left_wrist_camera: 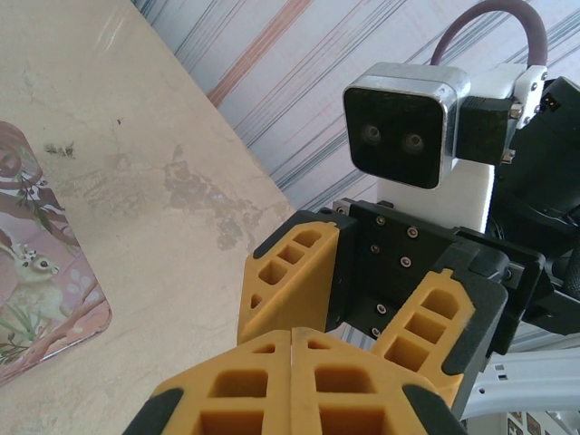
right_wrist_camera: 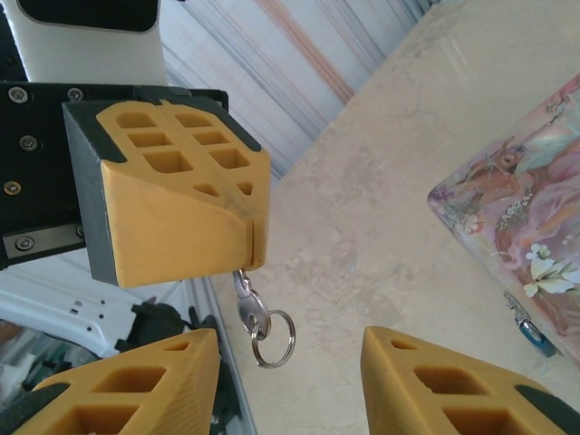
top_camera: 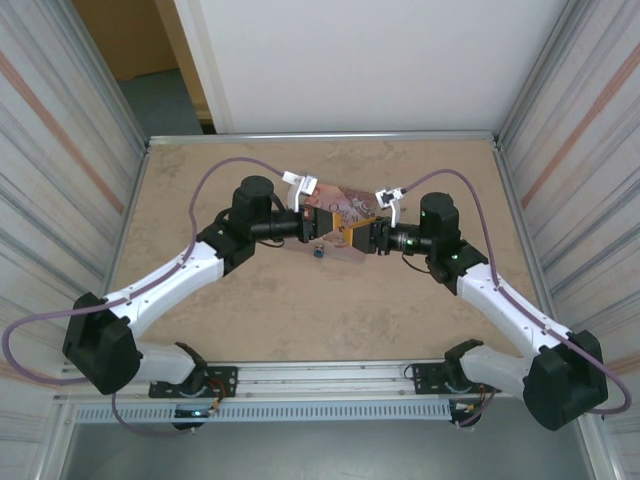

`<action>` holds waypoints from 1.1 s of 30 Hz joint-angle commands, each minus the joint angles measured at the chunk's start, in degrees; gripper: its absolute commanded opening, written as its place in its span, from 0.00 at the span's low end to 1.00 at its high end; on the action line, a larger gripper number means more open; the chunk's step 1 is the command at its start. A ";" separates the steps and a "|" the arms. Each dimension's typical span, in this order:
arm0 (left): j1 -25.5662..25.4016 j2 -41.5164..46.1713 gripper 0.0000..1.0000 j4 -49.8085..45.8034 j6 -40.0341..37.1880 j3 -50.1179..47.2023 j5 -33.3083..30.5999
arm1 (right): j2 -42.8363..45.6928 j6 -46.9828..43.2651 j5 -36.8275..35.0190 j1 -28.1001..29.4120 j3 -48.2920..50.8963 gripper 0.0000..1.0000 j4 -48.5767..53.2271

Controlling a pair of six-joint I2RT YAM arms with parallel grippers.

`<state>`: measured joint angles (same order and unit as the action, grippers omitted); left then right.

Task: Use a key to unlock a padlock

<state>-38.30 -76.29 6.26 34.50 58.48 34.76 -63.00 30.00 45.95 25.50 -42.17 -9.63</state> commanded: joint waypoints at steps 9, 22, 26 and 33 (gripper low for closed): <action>0.19 0.87 0.00 1.30 0.01 -0.30 1.18 | -1.16 -0.03 2.20 0.87 -2.48 0.33 -2.31; 0.23 0.62 0.00 1.82 0.39 -0.47 1.40 | -1.62 0.06 2.14 1.48 -2.91 0.21 -2.85; 0.22 0.44 0.00 1.95 0.46 -0.56 1.52 | -1.95 0.05 2.00 1.48 -3.18 0.18 -2.92; 0.20 0.43 0.00 1.94 0.32 -0.71 1.62 | -2.21 -0.11 2.21 1.49 -3.34 0.04 -2.94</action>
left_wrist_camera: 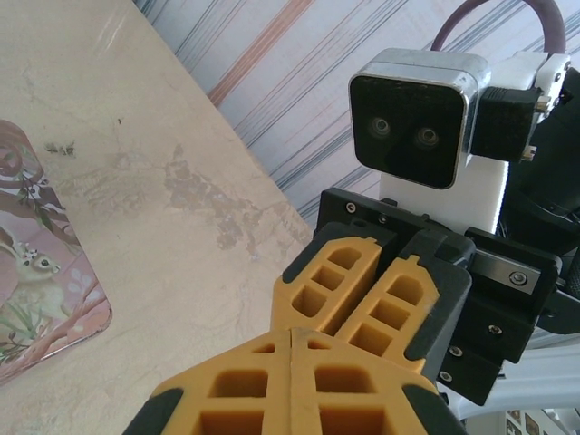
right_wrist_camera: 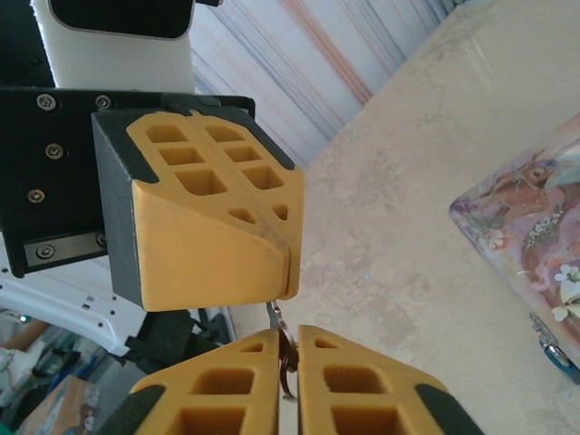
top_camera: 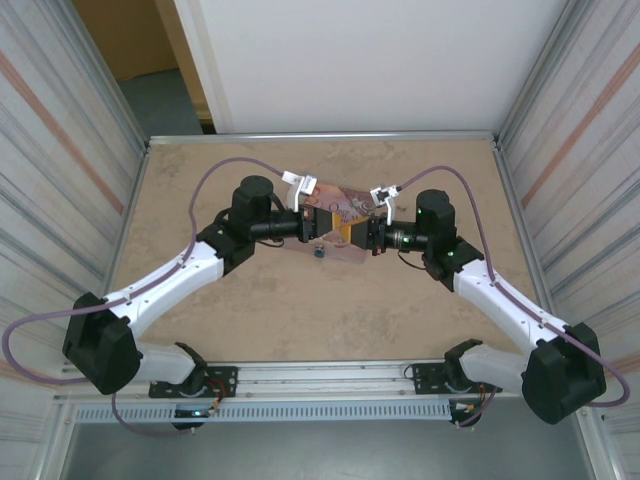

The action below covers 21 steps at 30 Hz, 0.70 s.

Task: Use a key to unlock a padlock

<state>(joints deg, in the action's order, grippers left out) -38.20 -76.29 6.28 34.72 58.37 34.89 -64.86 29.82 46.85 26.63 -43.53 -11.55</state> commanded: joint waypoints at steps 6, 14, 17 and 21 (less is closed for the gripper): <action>0.09 0.86 0.00 1.32 -0.50 -0.46 0.76 | 0.34 -1.31 0.22 0.35 -2.13 0.00 0.93; 0.60 2.96 0.25 -1.69 -2.33 -0.51 -2.24 | 1.71 -5.20 -2.23 0.27 -2.94 0.00 7.14; 1.79 5.30 0.35 -2.91 -2.49 -1.93 -4.81 | 1.97 -5.73 -2.94 -0.38 -2.90 0.00 8.55; 4.27 9.93 0.40 -3.12 -1.85 -5.36 -7.31 | 1.84 -4.60 -2.42 -1.49 -2.07 0.00 7.36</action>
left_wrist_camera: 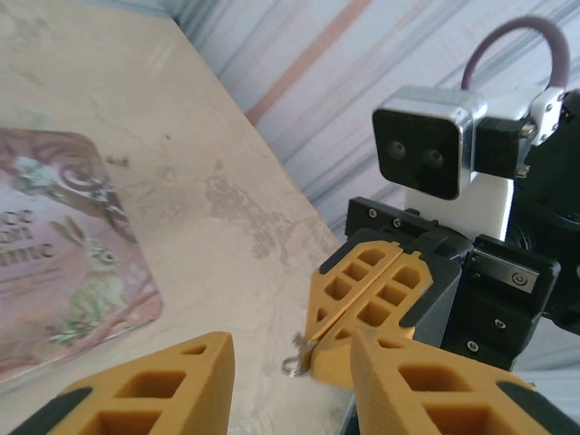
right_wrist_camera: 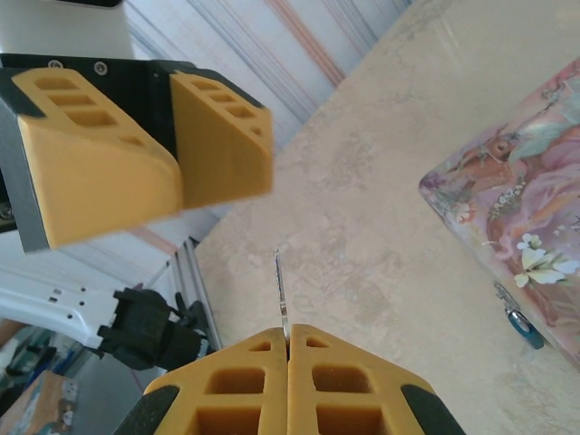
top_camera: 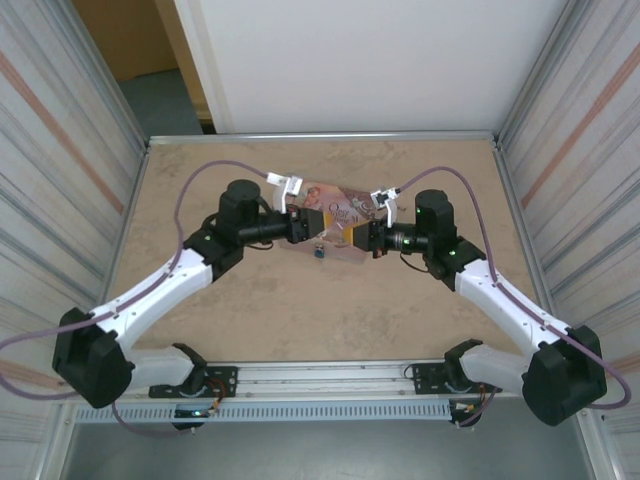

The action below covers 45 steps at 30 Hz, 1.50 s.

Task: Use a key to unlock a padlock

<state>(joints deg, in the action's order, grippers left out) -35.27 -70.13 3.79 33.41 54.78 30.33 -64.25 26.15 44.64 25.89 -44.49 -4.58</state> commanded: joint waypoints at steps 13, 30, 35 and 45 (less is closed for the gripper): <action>2.92 6.17 0.53 10.84 4.66 -6.62 7.59 | 0.71 4.76 6.91 0.44 0.46 0.00 -12.95; -0.55 1.97 0.38 12.20 2.79 -3.04 9.06 | -1.91 5.49 7.59 3.81 -2.03 0.00 -14.14; -0.77 1.84 0.19 12.12 2.51 -2.84 9.09 | -2.42 5.66 6.91 4.08 -2.00 0.00 -14.32; -0.95 3.08 0.00 10.56 1.57 -3.08 8.12 | -2.86 8.01 7.60 3.73 -1.85 0.22 -15.94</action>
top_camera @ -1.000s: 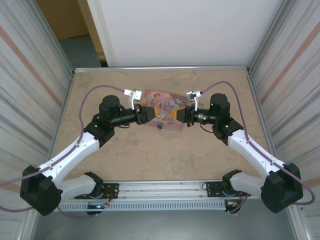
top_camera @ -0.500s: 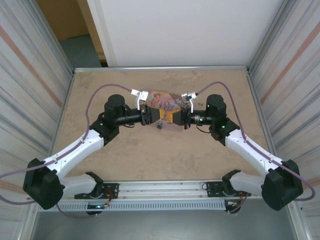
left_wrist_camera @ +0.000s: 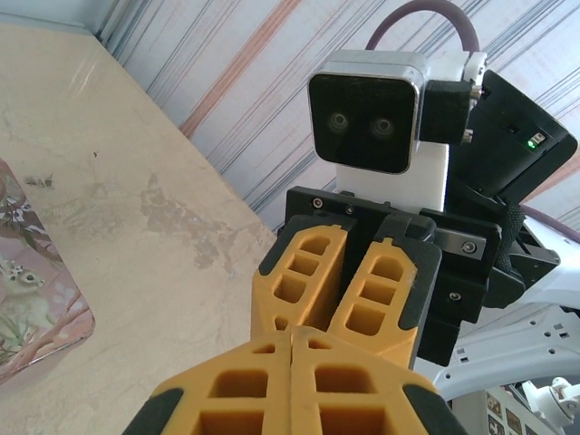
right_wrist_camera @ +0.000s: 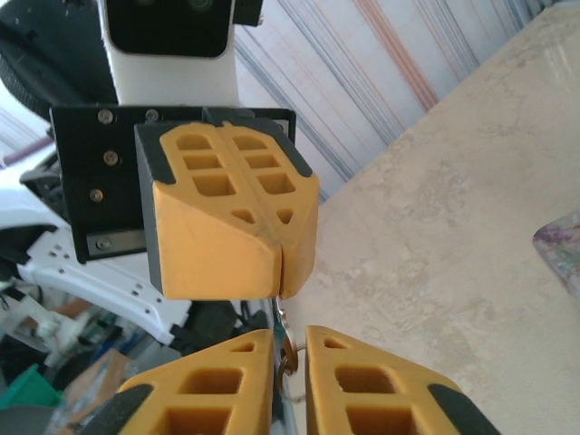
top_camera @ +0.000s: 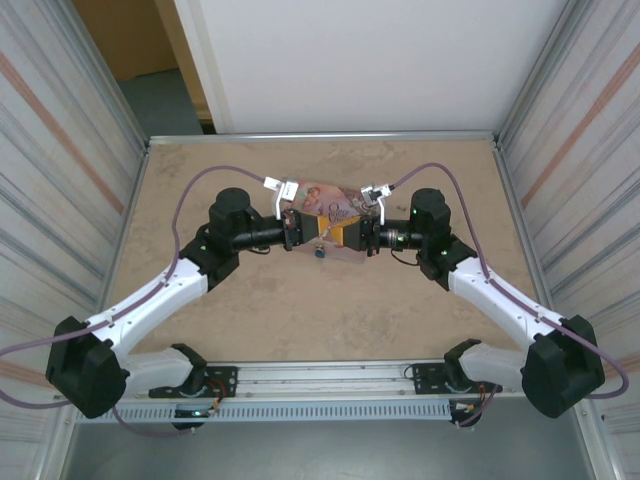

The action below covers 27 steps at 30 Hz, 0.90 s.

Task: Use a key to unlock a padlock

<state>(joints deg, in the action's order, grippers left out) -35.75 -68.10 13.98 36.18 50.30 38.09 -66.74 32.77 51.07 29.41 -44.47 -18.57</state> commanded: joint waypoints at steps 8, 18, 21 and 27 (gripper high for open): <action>-0.51 1.97 0.00 0.08 -1.47 1.01 -0.16 | -1.98 3.00 2.37 0.38 -2.09 0.31 -3.14; -0.55 2.53 0.00 -0.61 -1.89 0.85 -0.47 | -2.87 2.73 2.24 1.00 -2.91 0.16 -3.07; -0.54 2.44 0.00 -0.70 -2.04 0.77 -0.38 | -2.87 2.60 2.14 1.00 -3.02 0.06 -2.98; -0.38 3.44 0.00 -1.49 -2.57 0.38 -2.54 | -2.07 -0.10 0.79 0.92 -3.04 0.00 1.42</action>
<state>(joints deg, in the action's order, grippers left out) -35.75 -67.05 12.71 35.27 50.30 36.36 -69.34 34.24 52.34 30.04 -45.84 -19.64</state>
